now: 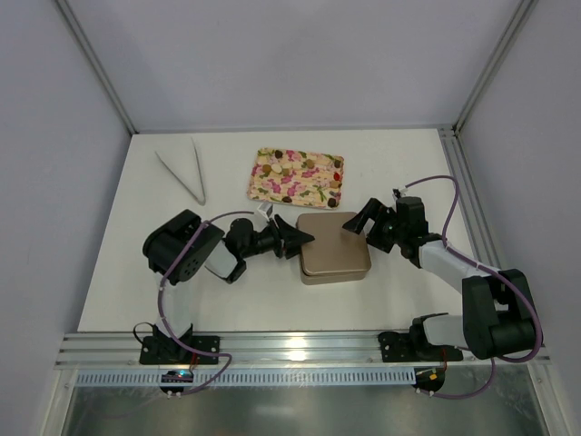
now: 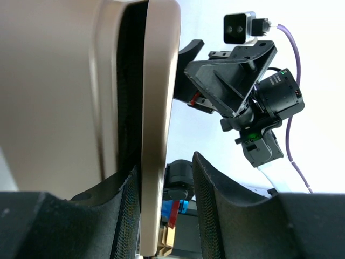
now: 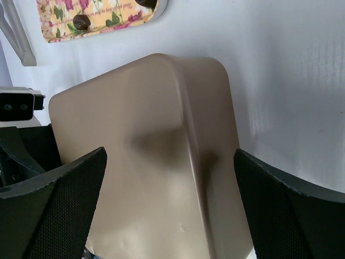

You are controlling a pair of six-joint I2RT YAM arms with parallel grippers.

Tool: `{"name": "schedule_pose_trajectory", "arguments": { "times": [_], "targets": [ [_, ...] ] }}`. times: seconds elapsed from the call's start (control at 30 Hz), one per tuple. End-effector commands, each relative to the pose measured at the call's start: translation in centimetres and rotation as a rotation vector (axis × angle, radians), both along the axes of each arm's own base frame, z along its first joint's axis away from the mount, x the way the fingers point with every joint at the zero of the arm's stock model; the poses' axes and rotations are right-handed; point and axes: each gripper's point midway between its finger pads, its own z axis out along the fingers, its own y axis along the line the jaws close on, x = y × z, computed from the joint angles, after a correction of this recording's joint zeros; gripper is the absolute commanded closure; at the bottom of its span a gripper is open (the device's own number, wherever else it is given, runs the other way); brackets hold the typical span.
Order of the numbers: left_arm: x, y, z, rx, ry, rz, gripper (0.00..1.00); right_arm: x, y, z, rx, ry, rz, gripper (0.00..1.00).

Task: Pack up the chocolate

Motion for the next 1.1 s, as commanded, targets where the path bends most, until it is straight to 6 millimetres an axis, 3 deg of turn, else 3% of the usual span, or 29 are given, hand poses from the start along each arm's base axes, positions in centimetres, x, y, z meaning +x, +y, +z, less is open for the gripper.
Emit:
{"name": "schedule_pose_trajectory", "arguments": {
  "times": [0.0, 1.07],
  "targets": [
    [-0.2, 0.7, 4.9, -0.122, -0.23, -0.002, 0.6, 0.9, 0.3, 1.6, 0.003, -0.073, 0.012, 0.0],
    [-0.8, 3.8, 4.0, -0.085, -0.21, 0.02, 0.59, 0.9, -0.2, 1.6, -0.038, -0.069, 0.007, 0.02]
  ]
}}
